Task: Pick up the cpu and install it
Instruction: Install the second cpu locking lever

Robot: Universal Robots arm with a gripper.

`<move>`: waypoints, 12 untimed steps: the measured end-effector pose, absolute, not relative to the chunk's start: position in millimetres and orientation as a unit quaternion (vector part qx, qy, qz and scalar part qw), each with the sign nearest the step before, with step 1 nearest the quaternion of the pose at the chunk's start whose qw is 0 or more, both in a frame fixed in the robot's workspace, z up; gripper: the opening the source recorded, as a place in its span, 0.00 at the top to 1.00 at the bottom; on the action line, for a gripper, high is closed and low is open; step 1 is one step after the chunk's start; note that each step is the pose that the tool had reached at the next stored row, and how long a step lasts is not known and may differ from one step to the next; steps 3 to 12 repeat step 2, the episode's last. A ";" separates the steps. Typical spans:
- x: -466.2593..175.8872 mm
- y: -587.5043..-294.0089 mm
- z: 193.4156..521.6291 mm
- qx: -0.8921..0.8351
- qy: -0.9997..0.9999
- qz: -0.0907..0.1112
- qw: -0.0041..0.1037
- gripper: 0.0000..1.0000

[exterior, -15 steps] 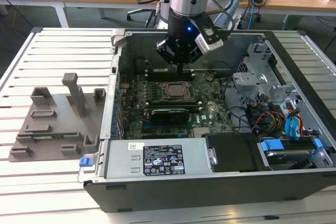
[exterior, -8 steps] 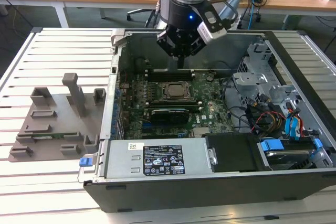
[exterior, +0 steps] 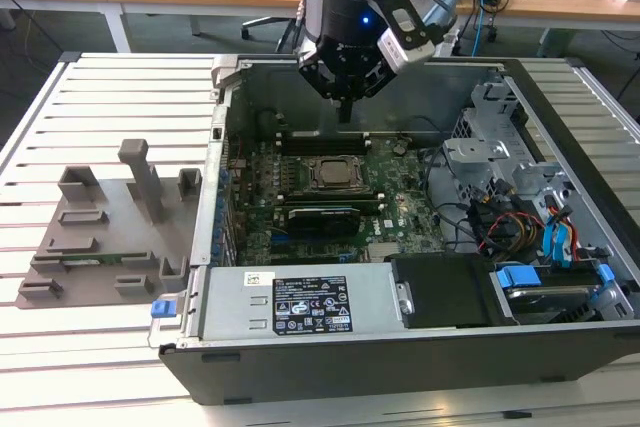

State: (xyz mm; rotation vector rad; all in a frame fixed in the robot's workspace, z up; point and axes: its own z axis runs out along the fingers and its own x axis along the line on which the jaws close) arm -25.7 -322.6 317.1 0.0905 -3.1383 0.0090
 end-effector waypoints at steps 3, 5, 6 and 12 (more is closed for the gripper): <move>-25.7 -322.6 317.2 0.029 -1.000 0.003 0.001 0.89; -25.7 -322.6 317.2 0.029 -1.000 0.003 0.001 0.89; -25.7 -322.6 317.2 0.029 -1.000 0.003 0.001 0.89; -25.7 -322.6 317.2 0.029 -1.000 0.003 0.001 0.89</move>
